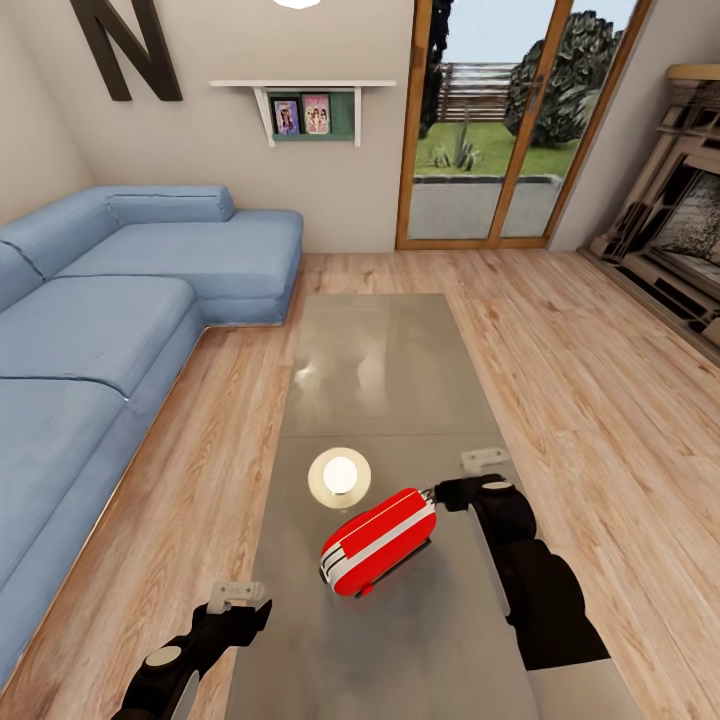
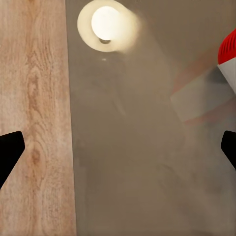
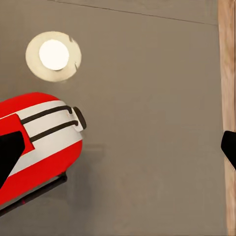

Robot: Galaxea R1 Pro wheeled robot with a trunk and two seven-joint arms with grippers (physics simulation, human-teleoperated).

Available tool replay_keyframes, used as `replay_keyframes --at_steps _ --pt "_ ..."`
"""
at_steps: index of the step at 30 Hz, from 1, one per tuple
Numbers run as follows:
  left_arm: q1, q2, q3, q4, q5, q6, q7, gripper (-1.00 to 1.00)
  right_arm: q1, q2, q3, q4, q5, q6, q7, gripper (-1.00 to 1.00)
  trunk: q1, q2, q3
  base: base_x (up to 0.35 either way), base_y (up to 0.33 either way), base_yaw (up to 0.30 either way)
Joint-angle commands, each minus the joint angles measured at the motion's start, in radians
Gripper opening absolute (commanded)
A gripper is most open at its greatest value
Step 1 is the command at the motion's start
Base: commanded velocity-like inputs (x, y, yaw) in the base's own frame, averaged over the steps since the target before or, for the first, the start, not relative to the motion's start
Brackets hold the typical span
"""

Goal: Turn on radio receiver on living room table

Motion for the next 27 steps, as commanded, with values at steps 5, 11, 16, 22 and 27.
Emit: replay_keyframes --at_steps 5,11,16,22,27 --pt "0.000 0.000 0.000 0.000 0.001 0.000 0.000 1.00 0.000 -0.005 0.013 -0.006 0.021 0.000 0.004 1.00 0.000 0.000 0.000 0.000 0.000 0.000" --pt "0.000 0.000 0.000 0.000 0.000 0.000 0.000 1.00 0.000 -0.009 0.053 -0.007 0.023 0.000 0.004 1.00 0.000 0.000 0.000 0.000 0.000 0.000" --pt "0.000 0.001 0.000 0.001 0.001 -0.001 0.000 1.00 0.000 -0.011 0.097 -0.007 0.024 0.005 0.005 1.00 0.000 0.000 0.000 0.000 0.000 0.000" --pt "0.000 0.002 0.000 0.001 0.002 -0.002 -0.001 1.00 0.000 0.014 0.121 -0.036 0.029 0.061 -0.005 1.00 0.000 0.000 0.000 0.000 0.000 0.000" --pt "0.000 0.002 0.000 0.001 0.002 -0.002 -0.001 1.00 -0.001 0.074 0.105 -0.058 0.028 0.064 -0.013 1.00 0.000 0.000 0.000 0.000 0.000 0.000"
